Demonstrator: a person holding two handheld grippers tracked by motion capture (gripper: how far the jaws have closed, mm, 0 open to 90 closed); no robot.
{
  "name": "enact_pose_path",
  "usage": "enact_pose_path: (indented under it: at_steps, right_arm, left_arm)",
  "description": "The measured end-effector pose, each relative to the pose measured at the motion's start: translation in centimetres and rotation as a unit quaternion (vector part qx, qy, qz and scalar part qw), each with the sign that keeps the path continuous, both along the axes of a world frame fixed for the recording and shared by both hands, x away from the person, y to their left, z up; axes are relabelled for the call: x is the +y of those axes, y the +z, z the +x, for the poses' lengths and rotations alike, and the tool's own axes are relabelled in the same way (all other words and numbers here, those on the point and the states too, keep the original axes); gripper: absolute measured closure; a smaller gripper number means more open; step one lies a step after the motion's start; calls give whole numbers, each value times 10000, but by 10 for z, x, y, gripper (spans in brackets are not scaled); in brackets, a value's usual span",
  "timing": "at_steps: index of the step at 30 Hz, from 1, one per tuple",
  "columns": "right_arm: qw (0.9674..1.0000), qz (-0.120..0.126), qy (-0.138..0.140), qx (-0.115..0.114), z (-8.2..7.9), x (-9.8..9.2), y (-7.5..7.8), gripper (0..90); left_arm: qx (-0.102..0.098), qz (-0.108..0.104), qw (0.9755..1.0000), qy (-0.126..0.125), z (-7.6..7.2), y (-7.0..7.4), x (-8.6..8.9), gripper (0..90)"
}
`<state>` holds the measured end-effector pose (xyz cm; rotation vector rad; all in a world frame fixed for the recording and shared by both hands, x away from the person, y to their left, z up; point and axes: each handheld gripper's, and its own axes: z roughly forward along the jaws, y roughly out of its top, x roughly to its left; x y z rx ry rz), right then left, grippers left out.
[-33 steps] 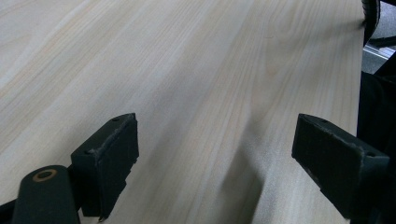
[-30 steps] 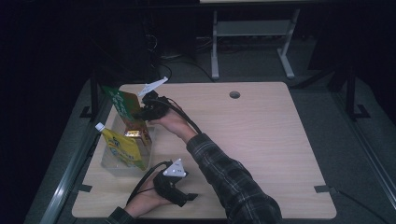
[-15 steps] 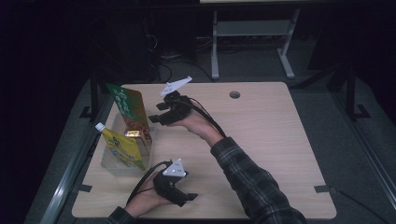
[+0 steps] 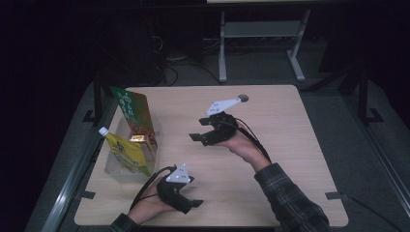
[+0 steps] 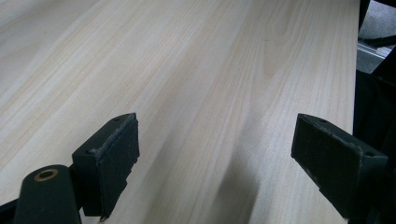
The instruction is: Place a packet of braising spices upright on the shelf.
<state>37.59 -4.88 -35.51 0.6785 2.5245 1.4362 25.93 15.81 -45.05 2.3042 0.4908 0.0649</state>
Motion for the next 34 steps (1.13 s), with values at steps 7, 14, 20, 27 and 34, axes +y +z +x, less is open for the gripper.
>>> enact_pose_path:
  at_steps: [7,14,20,27,34]
  right_arm:
    - [9992,-198,-358,22,-26,-40,-21,287]
    - [9967,-315,-737,133,-56,-78,-45,261]
    - [9938,-505,-911,387,-83,-102,-66,220]
    - [9917,-704,-963,489,-111,-120,-86,199]
    - [9912,-663,-1032,488,-119,-127,-90,195]
  left_arm:
    - [-37,-92,9999,12,-4,5,5,147]
    - [-30,-49,10000,46,-11,3,14,147]
    - [4,-66,9999,143,-10,2,20,148]
    - [19,47,10000,76,-8,1,19,150]
    - [31,56,10000,29,-7,-2,15,151]
